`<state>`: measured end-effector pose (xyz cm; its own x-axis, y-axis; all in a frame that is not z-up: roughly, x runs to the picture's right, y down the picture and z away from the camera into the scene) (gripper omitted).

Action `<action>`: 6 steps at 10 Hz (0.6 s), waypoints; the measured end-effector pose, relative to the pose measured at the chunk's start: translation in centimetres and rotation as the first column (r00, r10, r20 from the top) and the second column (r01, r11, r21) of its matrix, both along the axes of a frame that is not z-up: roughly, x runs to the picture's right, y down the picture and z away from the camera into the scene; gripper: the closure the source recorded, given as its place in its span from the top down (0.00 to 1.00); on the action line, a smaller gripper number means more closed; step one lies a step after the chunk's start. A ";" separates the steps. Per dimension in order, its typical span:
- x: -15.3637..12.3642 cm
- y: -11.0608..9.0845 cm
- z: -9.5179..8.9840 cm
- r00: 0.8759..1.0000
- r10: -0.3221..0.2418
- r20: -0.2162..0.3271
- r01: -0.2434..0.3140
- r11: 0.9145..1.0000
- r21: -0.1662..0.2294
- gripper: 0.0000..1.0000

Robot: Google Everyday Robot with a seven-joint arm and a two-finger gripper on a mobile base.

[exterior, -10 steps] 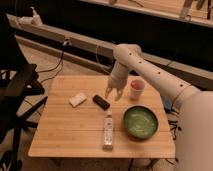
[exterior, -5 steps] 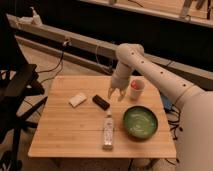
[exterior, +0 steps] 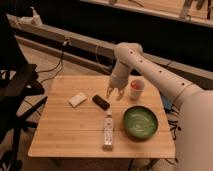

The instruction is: Stand the bottle upright

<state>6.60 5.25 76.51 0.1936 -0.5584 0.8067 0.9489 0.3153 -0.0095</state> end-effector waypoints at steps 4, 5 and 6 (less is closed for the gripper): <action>-1.3 0.3 1.0 0.999 -0.036 0.041 0.036 0.999 0.005 0.79; -1.5 0.5 1.6 0.998 -0.037 0.054 0.037 0.999 0.005 0.80; -1.7 0.9 2.3 0.997 -0.037 0.063 0.037 0.999 0.000 0.80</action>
